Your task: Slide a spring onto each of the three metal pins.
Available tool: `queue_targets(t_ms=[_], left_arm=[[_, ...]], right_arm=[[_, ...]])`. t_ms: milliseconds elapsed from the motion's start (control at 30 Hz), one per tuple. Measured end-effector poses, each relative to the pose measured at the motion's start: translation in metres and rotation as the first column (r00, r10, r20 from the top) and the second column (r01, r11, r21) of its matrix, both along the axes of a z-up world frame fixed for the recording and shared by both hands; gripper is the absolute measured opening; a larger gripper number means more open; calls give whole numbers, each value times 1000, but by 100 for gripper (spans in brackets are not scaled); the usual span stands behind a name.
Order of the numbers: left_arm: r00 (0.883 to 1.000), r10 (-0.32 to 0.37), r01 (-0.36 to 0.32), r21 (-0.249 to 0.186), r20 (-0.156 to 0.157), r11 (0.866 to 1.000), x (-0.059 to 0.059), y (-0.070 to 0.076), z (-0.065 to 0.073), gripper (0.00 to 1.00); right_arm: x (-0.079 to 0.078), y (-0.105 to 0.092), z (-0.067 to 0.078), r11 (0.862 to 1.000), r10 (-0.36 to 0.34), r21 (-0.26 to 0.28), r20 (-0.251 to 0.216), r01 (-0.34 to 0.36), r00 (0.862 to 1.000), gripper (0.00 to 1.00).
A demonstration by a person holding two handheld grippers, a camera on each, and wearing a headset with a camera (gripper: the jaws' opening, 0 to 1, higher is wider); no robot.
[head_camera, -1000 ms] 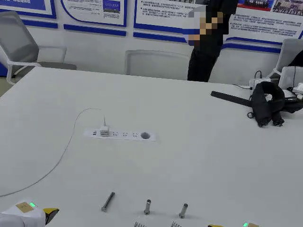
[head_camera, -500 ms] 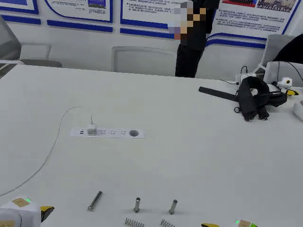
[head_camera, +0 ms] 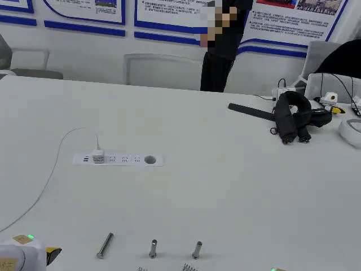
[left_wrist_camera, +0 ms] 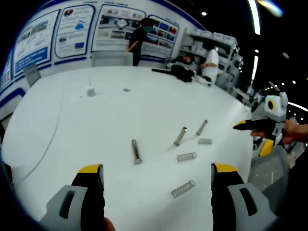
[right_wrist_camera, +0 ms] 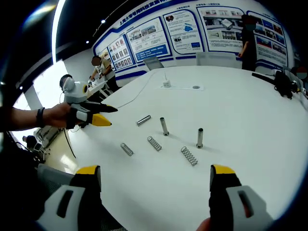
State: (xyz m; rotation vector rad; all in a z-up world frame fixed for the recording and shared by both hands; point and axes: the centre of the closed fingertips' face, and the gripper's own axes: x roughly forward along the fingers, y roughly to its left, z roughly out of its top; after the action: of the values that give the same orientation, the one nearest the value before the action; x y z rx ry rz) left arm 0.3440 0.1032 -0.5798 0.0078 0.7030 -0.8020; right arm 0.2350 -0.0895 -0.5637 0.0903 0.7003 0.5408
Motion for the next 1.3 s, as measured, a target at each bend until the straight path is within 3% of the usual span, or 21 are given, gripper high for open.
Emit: queue_targets(t_ms=[533, 833, 1067, 1300], left_arm=[[999, 18, -18, 8, -31, 1000, 27, -3, -20, 89], [999, 15, -15, 29, -28, 999, 46, -9, -31, 84], [998, 46, -44, 33, -45, 998, 62, -13, -42, 79], [997, 57, -54, 48, -56, 997, 71, -17, -53, 78]], right_arm=[[-2, -6, -2, 1000, -13, -1, -11, 13, 1000, 95], [-3, -4, -3, 1000, -10, 3, -14, 11, 1000, 95], [-5, -3, -7, 1000, -2, 3, -29, 2, 1000, 94], [-3, -4, -7, 1000, -4, 8, -28, 4, 1000, 94]])
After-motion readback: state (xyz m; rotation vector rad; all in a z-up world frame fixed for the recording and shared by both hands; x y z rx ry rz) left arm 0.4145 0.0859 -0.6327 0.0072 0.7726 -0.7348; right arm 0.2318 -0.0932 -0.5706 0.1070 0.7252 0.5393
